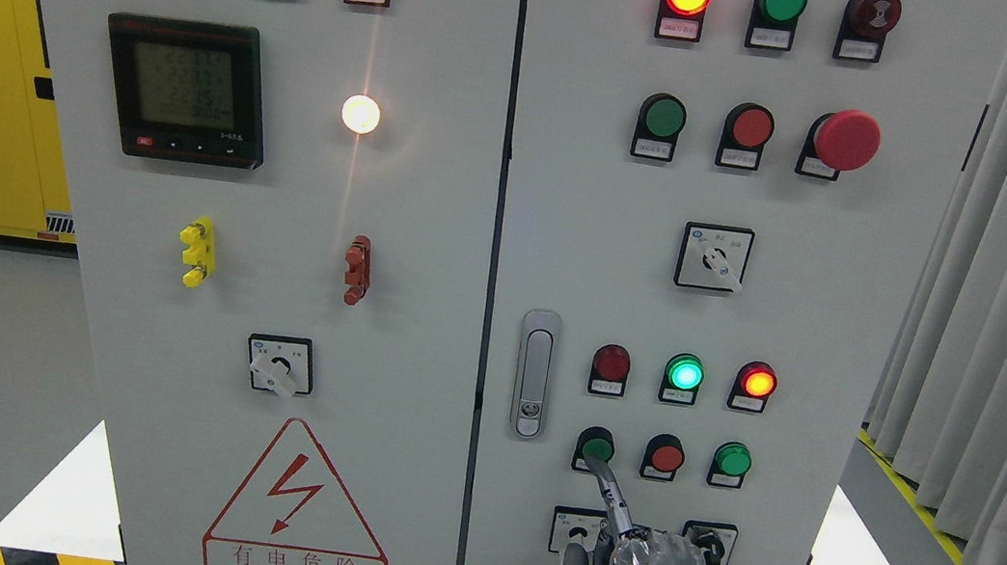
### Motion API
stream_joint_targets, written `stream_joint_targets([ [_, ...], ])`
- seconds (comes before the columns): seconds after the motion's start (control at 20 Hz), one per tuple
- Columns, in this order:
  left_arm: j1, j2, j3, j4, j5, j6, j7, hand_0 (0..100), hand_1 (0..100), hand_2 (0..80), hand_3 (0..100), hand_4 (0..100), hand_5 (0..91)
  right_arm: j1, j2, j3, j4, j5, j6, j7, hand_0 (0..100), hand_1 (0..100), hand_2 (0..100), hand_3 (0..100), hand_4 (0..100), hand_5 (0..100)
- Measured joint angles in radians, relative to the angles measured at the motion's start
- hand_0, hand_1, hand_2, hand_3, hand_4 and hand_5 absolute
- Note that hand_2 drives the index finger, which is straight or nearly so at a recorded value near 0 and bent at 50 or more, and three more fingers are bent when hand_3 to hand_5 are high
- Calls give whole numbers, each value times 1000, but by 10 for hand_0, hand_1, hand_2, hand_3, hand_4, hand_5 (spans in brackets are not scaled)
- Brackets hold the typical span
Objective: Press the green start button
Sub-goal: 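Press the green push button with the right hand's extended finger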
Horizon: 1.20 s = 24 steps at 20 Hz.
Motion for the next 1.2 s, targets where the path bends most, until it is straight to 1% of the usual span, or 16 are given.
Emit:
stream_joint_targets([
  [0.7, 0, 0, 0, 0, 0, 0, 0, 120, 556, 0, 0, 0, 0, -27, -1, -13, 42, -38, -3, -4, 752, 939, 0, 945, 1000, 1000],
  [0.95, 0, 0, 0, 0, 0, 0, 0, 120, 556, 0, 0, 0, 0, -30, -1, -17, 50, -49, -4, 14, 767, 938, 0, 945, 1000, 1000],
  [1.2, 0, 0, 0, 0, 0, 0, 0, 120, 556, 0, 0, 0, 0, -32, -1, -19, 55, -53, -4, 19, 773, 937, 0, 944, 1000, 1000],
])
